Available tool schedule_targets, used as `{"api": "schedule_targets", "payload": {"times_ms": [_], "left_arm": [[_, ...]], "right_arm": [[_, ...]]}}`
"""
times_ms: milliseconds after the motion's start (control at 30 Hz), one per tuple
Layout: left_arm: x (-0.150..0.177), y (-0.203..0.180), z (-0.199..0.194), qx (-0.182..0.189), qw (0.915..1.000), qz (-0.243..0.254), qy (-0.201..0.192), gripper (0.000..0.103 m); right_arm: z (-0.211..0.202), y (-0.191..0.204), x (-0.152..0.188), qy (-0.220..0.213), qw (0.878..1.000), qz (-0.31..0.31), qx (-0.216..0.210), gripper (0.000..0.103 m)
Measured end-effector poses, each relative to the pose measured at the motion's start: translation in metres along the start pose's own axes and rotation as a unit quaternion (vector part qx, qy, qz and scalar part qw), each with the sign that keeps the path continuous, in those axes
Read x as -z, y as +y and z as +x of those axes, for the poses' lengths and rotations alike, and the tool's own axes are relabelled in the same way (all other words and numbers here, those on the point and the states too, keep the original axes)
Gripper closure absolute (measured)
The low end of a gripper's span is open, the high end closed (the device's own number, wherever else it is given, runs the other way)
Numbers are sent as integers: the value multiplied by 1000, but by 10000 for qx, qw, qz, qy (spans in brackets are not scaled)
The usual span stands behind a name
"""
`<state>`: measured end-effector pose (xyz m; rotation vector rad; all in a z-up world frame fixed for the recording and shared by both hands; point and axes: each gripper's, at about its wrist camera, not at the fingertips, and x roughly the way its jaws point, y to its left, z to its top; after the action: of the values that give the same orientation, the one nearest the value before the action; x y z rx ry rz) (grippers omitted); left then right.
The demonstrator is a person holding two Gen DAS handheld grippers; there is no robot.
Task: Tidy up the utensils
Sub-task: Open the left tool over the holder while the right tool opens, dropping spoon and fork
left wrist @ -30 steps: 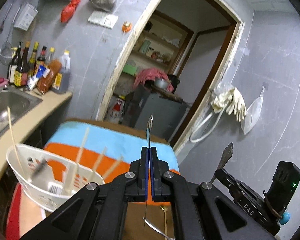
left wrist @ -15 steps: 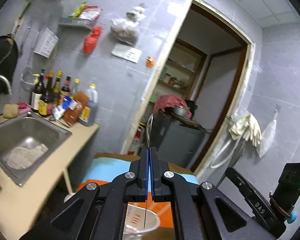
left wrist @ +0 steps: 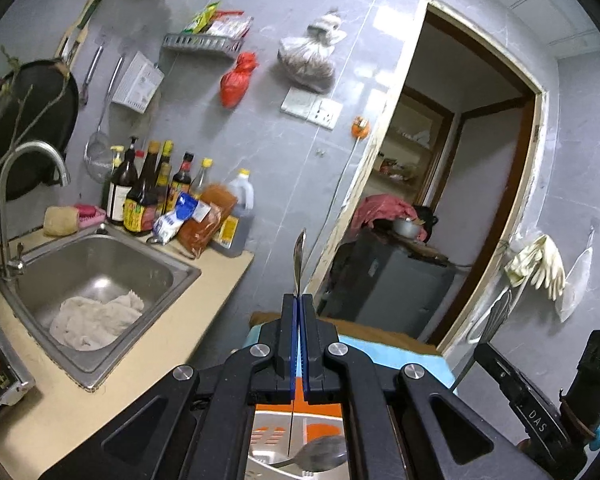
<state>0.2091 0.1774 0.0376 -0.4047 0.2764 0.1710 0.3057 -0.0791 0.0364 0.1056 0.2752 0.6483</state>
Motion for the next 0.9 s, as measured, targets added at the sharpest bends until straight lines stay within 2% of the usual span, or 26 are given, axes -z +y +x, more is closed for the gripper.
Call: {"api": "schedule_targets", "payload": {"times_ms": [333, 567, 800, 900], "left_arm": [[30, 5, 23, -50, 9992, 192, 352, 101], [41, 4, 30, -22, 9976, 372, 582, 101], [42, 11, 31, 143, 9968, 170, 768, 101], [42, 13, 32, 207, 9963, 76, 833, 100]], "right_arm": [[25, 10, 27, 461, 9985, -279, 96, 101], [34, 12, 38, 724, 9971, -222, 90, 101], [36, 11, 43, 928, 9956, -105, 10, 100], [33, 11, 42, 899, 9959, -97, -33, 94]]}}
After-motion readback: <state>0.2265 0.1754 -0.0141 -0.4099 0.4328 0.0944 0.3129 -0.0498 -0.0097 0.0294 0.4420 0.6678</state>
